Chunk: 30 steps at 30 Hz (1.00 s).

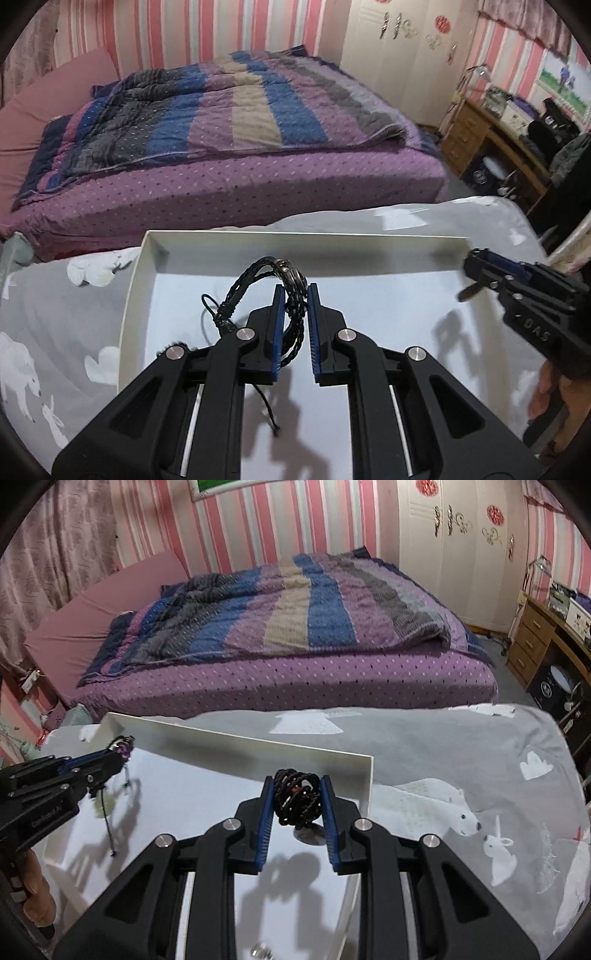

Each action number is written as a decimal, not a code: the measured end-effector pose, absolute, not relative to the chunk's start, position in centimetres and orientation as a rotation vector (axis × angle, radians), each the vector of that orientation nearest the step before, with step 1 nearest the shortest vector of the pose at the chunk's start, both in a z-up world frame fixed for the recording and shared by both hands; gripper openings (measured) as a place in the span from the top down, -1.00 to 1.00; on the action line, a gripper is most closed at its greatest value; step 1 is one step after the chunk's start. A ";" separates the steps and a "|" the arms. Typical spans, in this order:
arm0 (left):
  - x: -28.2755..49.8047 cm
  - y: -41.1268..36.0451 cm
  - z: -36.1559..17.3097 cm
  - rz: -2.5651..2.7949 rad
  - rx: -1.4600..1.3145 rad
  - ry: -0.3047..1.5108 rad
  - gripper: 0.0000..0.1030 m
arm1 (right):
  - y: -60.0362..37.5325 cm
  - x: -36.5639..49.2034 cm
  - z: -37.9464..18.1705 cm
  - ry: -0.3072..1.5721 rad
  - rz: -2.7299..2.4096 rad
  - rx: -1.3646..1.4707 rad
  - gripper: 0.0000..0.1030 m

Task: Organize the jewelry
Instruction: 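Carry the bracelet and bead cord into the white tray and open both tools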

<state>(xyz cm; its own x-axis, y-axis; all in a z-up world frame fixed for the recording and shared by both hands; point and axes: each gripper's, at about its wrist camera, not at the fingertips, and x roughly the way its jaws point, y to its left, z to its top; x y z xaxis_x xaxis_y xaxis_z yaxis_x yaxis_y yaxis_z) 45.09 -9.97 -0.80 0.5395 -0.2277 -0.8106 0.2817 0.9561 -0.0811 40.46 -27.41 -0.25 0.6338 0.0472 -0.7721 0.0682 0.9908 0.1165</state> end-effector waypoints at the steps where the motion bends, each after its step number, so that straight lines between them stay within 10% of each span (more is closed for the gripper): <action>1: 45.5 -10.2 -1.2 -0.288 0.075 0.962 0.80 | -27.5 40.7 -0.7 0.891 -0.015 0.140 0.53; 20: 50.1 -11.3 -4.6 -0.247 0.104 1.076 0.55 | -27.4 44.7 -4.2 1.030 -0.011 0.122 0.49; 22: 49.7 -11.0 -4.2 -0.237 0.106 1.070 0.04 | -27.4 44.5 -4.0 1.031 -0.012 0.113 0.36; 30: 45.4 -9.3 1.5 -0.258 0.079 0.984 -0.54 | -28.0 42.0 -0.4 0.978 0.009 0.124 -0.19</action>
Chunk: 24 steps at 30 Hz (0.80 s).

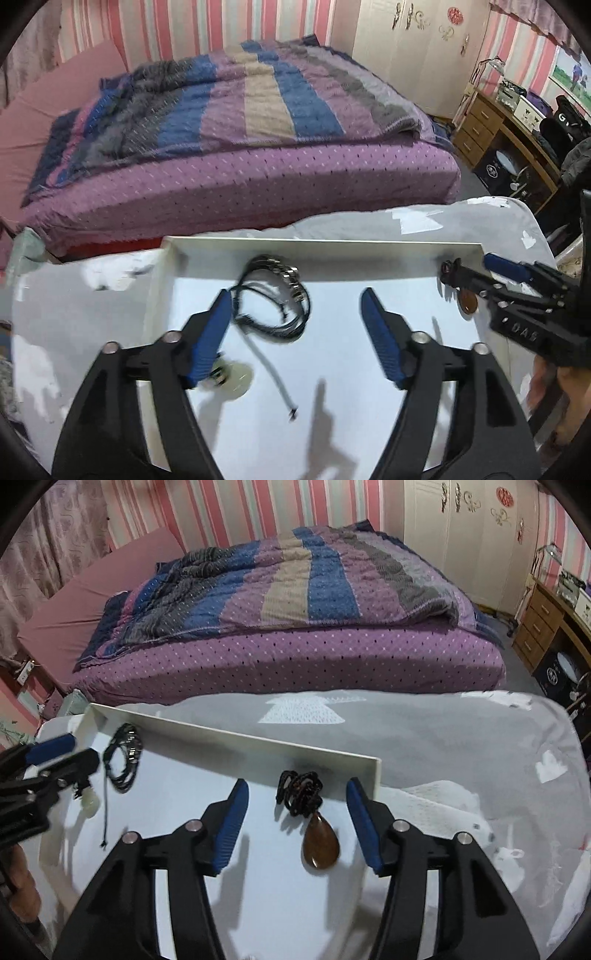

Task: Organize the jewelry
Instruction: 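Carry the bracelet and bead cord into the white tray and open both tools, then grasp the red gourd knot with the left tool while the right approaches the red bracelet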

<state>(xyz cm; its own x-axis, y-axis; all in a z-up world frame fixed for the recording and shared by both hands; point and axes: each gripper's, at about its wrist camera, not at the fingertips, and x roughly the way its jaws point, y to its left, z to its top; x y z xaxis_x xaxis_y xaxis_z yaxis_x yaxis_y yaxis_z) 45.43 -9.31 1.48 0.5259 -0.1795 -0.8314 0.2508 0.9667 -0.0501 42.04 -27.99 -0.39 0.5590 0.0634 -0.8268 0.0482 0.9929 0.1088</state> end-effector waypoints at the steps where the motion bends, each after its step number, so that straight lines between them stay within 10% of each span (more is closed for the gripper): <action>1: 44.6 -8.6 2.4 -0.241 0.086 0.967 -0.67 | -28.2 41.4 0.2 0.967 0.003 0.114 -0.34; 7: 38.6 -2.7 6.0 -0.132 0.133 0.876 -0.94 | -29.9 35.1 3.7 0.899 -0.012 0.041 -0.75; 24: 22.0 3.4 3.0 -0.065 0.130 0.865 -0.94 | -35.0 20.7 2.8 0.933 -0.261 0.069 -0.77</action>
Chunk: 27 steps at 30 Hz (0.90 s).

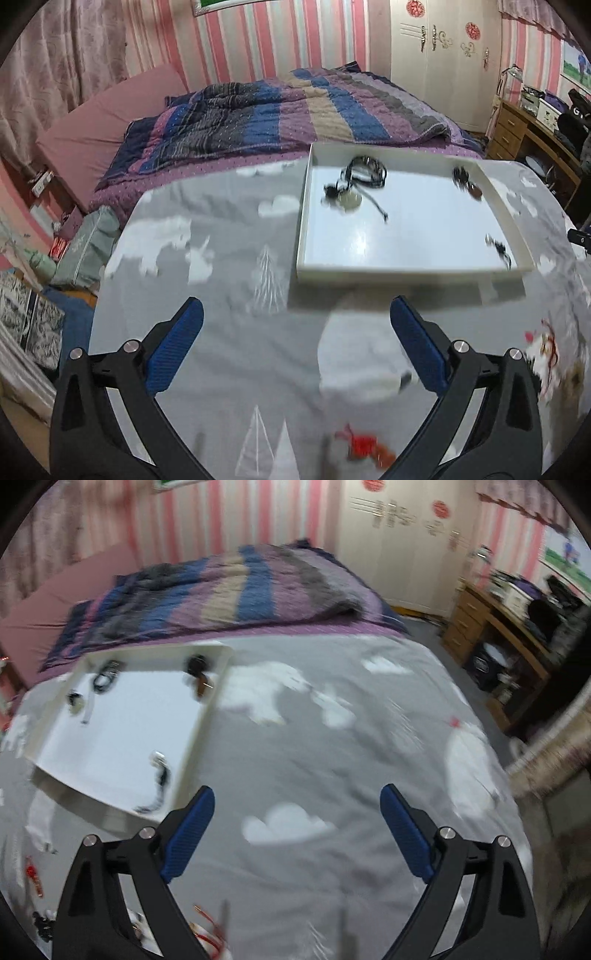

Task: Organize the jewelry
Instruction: 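Grasp the red gourd knot with the left tool while the right approaches the red bracelet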

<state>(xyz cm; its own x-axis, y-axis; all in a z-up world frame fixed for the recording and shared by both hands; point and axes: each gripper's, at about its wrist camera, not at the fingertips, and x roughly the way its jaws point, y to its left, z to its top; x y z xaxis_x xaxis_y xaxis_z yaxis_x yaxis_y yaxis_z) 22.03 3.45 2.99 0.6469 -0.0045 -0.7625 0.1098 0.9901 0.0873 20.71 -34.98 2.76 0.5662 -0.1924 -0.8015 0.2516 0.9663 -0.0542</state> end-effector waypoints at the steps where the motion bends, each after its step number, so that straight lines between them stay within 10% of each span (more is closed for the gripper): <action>1: 21.5 3.6 2.8 -0.057 0.125 0.870 -0.94 | -35.3 19.9 2.6 0.936 -0.284 0.074 -0.77; 27: 11.4 4.2 0.8 -0.029 -0.007 0.874 -0.94 | -32.8 7.3 2.6 0.782 -0.155 0.195 -0.77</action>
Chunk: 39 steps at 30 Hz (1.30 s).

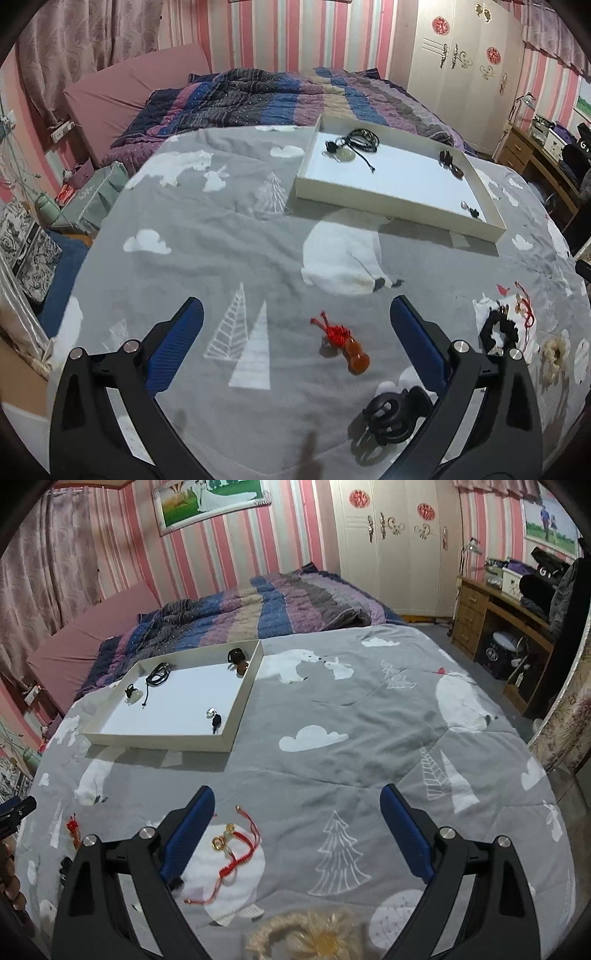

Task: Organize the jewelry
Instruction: 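Grasp the red gourd knot with the left tool while the right approaches the red bracelet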

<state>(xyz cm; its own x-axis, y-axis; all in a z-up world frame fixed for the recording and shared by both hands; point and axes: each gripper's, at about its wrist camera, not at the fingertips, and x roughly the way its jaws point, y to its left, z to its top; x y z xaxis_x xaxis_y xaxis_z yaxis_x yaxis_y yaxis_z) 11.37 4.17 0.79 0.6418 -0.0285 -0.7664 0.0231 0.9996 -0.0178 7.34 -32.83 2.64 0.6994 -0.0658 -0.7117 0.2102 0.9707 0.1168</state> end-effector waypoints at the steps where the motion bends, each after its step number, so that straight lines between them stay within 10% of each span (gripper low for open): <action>1: 11.3 4.1 0.4 -0.033 -0.006 0.876 -0.94 | -32.7 7.1 2.4 0.782 -0.153 0.193 -0.77; 29: 13.4 4.3 -5.4 -0.056 -0.019 0.954 -0.92 | -27.3 8.2 -4.0 0.807 -0.115 0.042 -0.77; 39: 14.0 3.5 -6.4 -0.113 -0.037 0.983 -0.35 | -27.3 8.2 -4.3 0.800 -0.132 0.002 -0.77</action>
